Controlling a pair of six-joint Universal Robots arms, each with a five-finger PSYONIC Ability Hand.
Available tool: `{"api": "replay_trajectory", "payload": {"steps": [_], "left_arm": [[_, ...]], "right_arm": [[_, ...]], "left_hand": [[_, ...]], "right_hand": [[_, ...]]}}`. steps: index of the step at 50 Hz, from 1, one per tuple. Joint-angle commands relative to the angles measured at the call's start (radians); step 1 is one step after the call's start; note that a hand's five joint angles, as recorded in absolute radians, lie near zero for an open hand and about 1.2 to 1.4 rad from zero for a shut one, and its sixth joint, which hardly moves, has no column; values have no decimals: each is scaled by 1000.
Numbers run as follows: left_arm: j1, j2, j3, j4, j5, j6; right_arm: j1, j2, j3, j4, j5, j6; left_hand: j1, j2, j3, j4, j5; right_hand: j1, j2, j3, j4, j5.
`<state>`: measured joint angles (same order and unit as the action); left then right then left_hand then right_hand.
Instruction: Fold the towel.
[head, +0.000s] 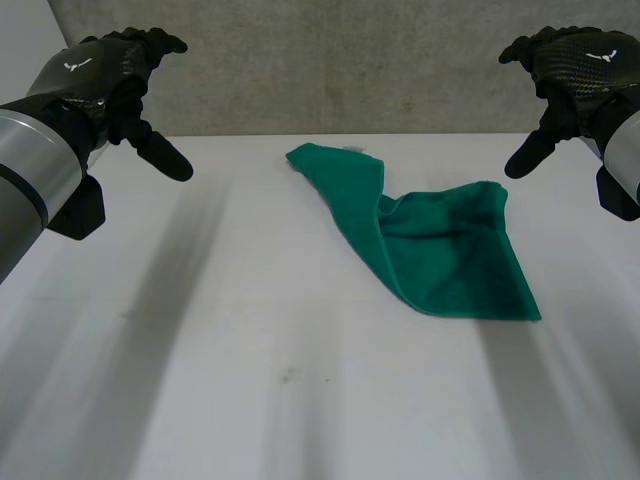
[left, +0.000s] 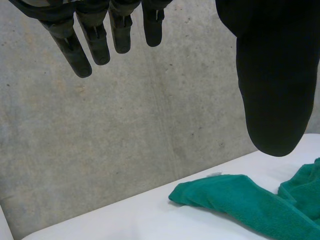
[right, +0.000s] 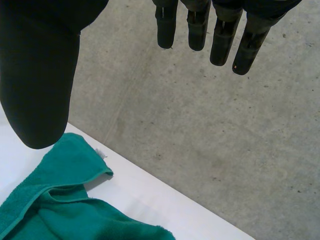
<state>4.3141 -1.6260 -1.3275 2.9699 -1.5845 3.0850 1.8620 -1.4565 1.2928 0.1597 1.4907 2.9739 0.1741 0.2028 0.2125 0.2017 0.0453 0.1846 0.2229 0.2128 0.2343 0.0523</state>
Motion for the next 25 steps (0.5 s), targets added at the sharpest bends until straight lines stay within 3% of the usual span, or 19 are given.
{"api": "replay_trajectory", "payload": {"steps": [1, 3, 9, 14, 20, 23, 25], "left_arm": [[-1, 0, -2, 0, 0, 0], [-1, -2, -4, 0, 0, 0], [-2, -2, -4, 3, 0, 1], [-2, -6, -5, 3, 0, 1], [-10, -9, -21, 15, 1, 6], [-16, -15, -27, 34, 1, 8], [-16, -23, -27, 41, 1, 8]], "right_arm": [[9, -1, 8, -3, -7, -10], [9, 2, 10, -3, -13, -23], [13, 88, 33, 75, -55, -267], [11, 163, 23, 147, -53, -335], [2, 240, 25, 179, -78, -312], [9, 324, 17, 146, -95, -233], [5, 402, 8, 77, -119, -93]], "left_hand": [[0, -28, -38, -27, -45], [0, -28, -38, -27, -45], [0, -28, -38, -27, -45], [0, -28, -38, -27, -45], [0, -28, -38, -27, -45], [0, -28, -38, -27, -45], [0, -28, -38, -27, -45]], "right_hand": [[-10, -48, -38, -60, -52], [-10, -48, -38, -60, -52], [-10, -48, -38, -60, -52], [79, 41, 51, 29, 37], [132, 94, 104, 83, 90], [103, 65, 75, 53, 61], [106, 68, 78, 56, 64]]}}
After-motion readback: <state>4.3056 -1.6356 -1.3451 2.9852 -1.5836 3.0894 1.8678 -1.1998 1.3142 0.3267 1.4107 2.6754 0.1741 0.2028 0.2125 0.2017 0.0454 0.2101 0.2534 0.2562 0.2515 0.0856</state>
